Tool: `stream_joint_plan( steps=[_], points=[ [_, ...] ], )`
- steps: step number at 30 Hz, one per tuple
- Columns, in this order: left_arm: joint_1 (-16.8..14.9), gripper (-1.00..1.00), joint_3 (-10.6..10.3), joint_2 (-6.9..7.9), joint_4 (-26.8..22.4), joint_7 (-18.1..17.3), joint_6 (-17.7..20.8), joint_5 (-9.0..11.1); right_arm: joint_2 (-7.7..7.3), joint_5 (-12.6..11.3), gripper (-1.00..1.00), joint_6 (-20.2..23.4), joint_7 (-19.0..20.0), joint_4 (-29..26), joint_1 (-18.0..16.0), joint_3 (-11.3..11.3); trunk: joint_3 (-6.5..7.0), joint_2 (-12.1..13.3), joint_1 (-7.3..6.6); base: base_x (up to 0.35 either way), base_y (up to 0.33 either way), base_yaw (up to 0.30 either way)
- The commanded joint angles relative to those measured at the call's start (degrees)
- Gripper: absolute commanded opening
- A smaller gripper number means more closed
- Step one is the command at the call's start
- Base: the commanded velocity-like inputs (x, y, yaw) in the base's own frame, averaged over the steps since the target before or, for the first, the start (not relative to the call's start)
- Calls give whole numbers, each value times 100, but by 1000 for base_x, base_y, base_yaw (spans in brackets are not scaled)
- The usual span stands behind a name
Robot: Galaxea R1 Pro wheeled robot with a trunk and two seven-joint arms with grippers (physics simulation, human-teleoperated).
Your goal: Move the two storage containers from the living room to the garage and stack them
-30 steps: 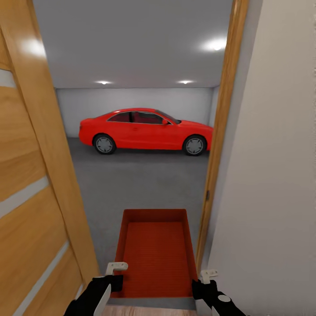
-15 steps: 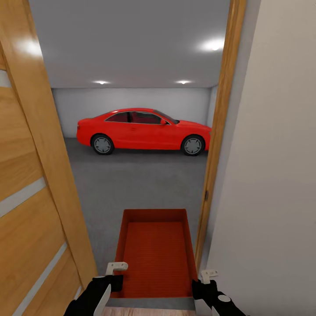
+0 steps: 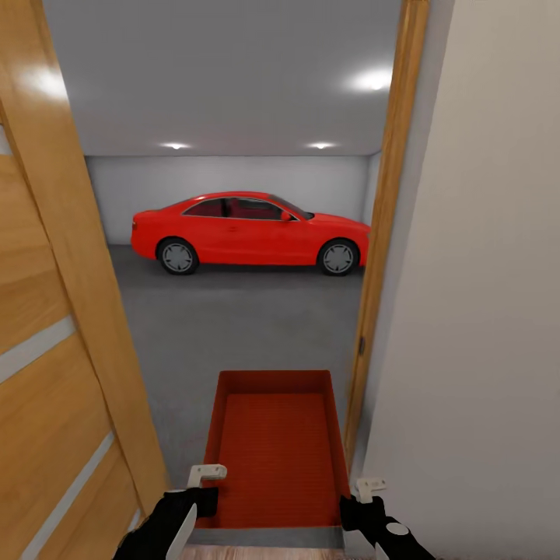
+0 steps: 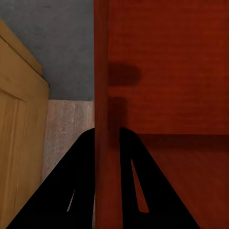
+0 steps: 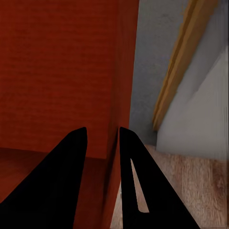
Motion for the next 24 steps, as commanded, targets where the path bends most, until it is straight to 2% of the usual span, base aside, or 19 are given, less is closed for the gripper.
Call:
stream_joint_plan(
  steps=[1, 5, 17, 24],
  points=[
    [-5, -100, 208, -8, -12, 33, 43, -130, -4, 42, -100, -25, 22, -8, 4, 283, -1, -4, 2, 0, 0, -229],
    [-5, -100, 208, -8, -12, 33, 43, -131, -4, 41, -100, -25, 22, -8, 4, 283, -1, -4, 2, 0, 0, -211],
    [-5, -100, 208, -5, -12, 33, 43, -131, -4, 47, -100, -25, 31, -8, 4, 283, -1, -4, 2, 1, 2, -14],
    [-5, -100, 208, -3, -12, 33, 43, -131, -6, 44, -100, -25, 31, -8, 4, 283, -1, -4, 2, 114, 169, 0]
  ],
)
